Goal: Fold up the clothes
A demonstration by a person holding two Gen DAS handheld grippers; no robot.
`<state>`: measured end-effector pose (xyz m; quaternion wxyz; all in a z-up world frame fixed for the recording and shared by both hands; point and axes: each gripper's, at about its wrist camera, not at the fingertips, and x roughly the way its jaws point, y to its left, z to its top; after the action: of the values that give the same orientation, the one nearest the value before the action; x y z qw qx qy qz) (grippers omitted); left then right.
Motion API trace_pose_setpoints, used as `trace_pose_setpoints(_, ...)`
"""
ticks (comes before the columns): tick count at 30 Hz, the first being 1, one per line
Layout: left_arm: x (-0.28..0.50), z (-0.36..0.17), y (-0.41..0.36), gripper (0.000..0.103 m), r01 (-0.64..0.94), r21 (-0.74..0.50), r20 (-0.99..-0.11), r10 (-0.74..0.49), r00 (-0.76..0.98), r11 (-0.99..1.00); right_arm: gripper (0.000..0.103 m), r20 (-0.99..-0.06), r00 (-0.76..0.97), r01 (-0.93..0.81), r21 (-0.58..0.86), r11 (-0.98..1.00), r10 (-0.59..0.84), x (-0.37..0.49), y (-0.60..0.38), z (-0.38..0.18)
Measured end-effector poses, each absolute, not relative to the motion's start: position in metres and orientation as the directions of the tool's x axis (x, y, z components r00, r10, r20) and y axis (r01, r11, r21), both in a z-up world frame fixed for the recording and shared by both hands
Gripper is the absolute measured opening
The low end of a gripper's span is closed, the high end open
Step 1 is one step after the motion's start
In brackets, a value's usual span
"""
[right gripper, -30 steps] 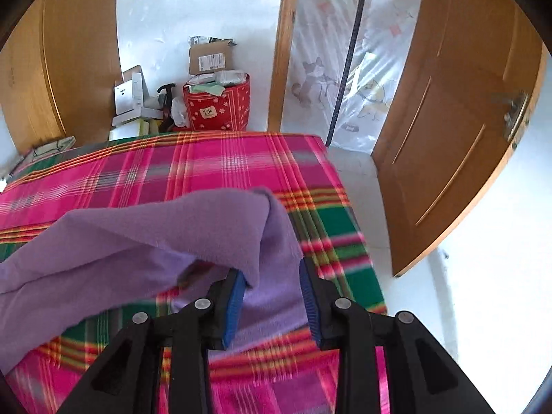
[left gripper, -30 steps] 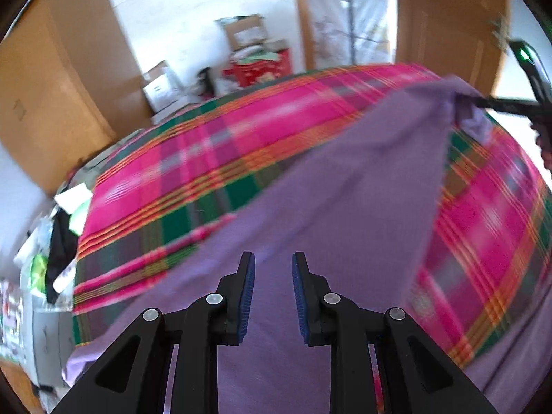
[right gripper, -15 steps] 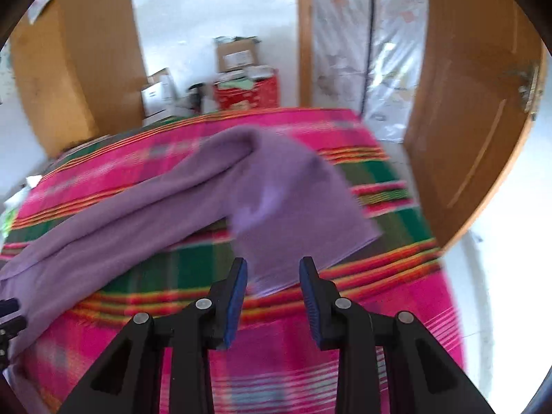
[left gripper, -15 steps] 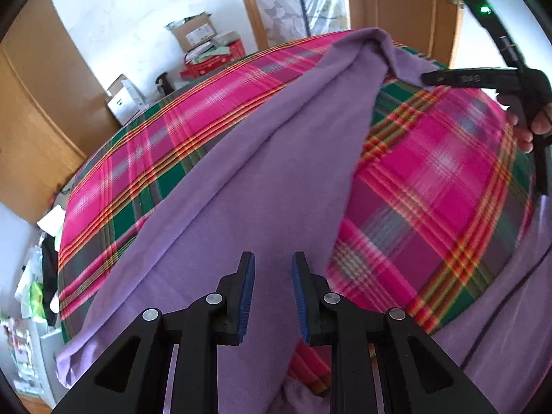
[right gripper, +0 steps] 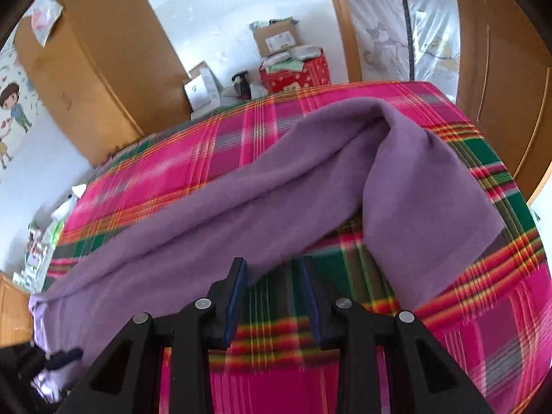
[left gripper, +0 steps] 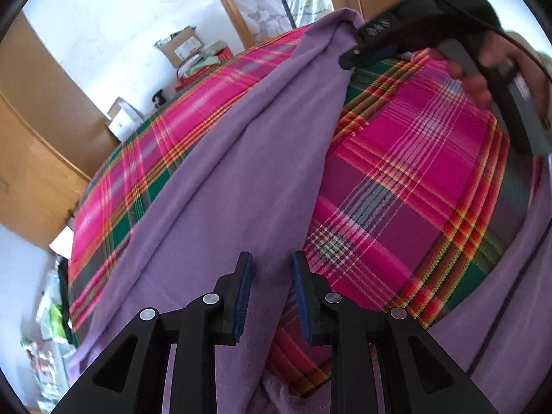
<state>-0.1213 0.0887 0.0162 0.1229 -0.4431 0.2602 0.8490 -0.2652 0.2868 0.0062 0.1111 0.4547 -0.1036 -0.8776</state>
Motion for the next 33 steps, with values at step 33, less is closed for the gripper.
trace_pose_setpoints(33,-0.104,0.043,0.047,0.008,-0.381,0.103,-0.82,0.138,-0.555,-0.919,0.004,-0.727,-0.658,0.003,0.255,-0.967,-0.194,-0.201,0.3,0.052)
